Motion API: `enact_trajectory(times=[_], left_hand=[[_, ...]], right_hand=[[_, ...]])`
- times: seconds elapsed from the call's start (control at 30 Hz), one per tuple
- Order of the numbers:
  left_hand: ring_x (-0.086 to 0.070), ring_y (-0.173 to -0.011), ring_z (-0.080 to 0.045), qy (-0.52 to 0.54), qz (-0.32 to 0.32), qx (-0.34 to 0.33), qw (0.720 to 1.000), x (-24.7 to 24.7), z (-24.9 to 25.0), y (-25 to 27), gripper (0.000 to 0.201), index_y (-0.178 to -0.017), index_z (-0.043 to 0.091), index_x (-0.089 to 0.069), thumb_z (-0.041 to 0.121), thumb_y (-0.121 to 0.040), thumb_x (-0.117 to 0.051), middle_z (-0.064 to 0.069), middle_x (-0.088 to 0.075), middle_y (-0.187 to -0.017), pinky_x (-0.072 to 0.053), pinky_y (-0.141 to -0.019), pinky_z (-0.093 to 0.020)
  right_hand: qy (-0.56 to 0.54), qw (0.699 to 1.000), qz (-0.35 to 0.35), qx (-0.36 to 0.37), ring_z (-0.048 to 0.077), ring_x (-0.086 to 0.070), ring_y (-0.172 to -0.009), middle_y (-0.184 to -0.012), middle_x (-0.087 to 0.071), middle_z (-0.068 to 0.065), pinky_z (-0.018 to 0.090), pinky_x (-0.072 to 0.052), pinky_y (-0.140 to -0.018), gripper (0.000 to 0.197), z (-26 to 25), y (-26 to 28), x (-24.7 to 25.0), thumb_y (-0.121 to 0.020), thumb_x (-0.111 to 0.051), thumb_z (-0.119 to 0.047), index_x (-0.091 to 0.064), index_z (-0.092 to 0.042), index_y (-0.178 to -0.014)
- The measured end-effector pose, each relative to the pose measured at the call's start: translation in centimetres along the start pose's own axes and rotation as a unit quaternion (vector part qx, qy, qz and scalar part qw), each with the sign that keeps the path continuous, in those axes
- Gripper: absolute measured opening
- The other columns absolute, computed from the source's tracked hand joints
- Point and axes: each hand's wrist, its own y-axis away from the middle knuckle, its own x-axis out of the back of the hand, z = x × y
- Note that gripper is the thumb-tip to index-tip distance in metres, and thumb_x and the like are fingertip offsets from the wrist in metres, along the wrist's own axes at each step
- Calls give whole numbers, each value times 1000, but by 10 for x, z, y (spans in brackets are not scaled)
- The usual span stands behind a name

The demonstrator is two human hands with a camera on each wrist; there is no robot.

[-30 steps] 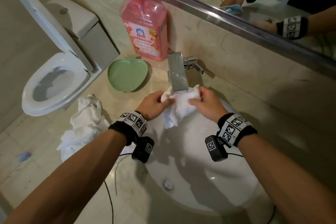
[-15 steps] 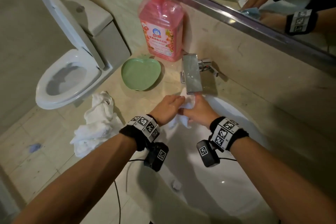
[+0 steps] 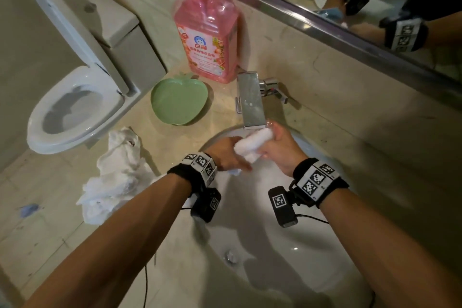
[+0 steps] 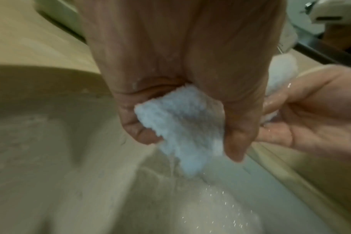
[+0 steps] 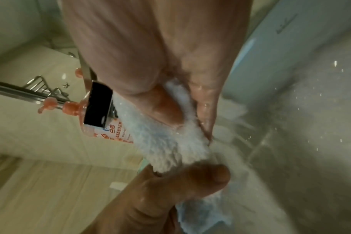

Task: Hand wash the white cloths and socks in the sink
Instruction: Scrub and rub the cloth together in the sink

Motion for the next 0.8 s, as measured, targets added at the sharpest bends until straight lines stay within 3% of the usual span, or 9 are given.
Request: enact_trajectory(times=[0.07,0.2,0.3,0.37,0.43,0.5,0.6,0.7,0.8], left_hand=[[-62,-83,-18,-108,10,-29,994,-2,6,-4,34,-101,27,-60,34,-73,-79,-3,-70,-108,-44,-67,-19],[-63,-96,-37,-167,124,-97,973,4,16,-7,31,-111,14,-63,19,-81,-63,-13,-64,-110,-47,-76,-30],[-63,-90,-39,-238,151,-100,954,7,25,-6,39,-124,10,-60,12,-85,-57,-15,-55,-120,-53,-74,-42],[-61,-98,-35,-267,139,-138,944,9,29,-6,39,-124,11,-59,12,-86,-56,-15,-52,-127,-53,-81,-41],[-54,-115,-31,-271,101,-159,944,13,31,-7,43,-129,15,-57,23,-87,-58,-12,-47,-136,-48,-95,-38],[-51,-123,-28,-225,45,-118,966,19,29,-8,62,-138,19,-50,33,-80,-70,-10,-45,-140,-44,-102,-36],[-60,-112,-27,-152,12,-27,988,25,23,-9,83,-136,17,-51,37,-63,-87,-8,-61,-127,-46,-88,-25],[-64,-107,-30,-192,36,-34,980,18,24,-14,61,-126,18,-59,35,-71,-79,-9,-67,-119,-48,-83,-26],[-65,-101,-30,-197,82,-49,976,7,31,-17,36,-118,22,-62,27,-81,-62,-8,-66,-115,-54,-81,-32]], right_hand=[[46,999,-12,5,30,-64,-105,-113,-64,13,35,-56,-68,50,-1,3,10,-74,-60,22,-59,-16,-106],[45,994,-75,-58,30,-64,-110,-119,-59,10,47,-61,-81,38,-8,6,33,-75,-79,2,-49,-15,-91],[108,986,-79,-103,29,-66,-106,-122,-57,6,46,-63,-74,62,-13,4,34,-65,-91,-29,-48,-16,-107],[201,969,-101,-103,25,-71,-96,-116,-63,3,41,-63,-67,74,-17,3,26,-58,-93,-34,-51,-24,-118],[288,949,-118,-56,22,-73,-88,-104,-70,2,42,-63,-65,57,-16,0,20,-62,-88,-30,-61,-22,-111],[351,931,-94,10,19,-71,-88,-97,-72,-2,35,-61,-69,43,-15,-3,17,-65,-83,-27,-67,-22,-104],[439,892,-46,98,21,-65,-101,-110,-70,1,30,-53,-83,50,-12,-7,11,-69,-79,-25,-66,-18,-117],[500,851,-24,159,29,-63,-106,-118,-66,9,32,-49,-86,57,-1,-12,5,-74,-77,-25,-59,-14,-127],[490,861,21,138,27,-64,-98,-109,-67,6,36,-53,-84,55,6,-17,6,-77,-78,-26,-52,-15,-125]])
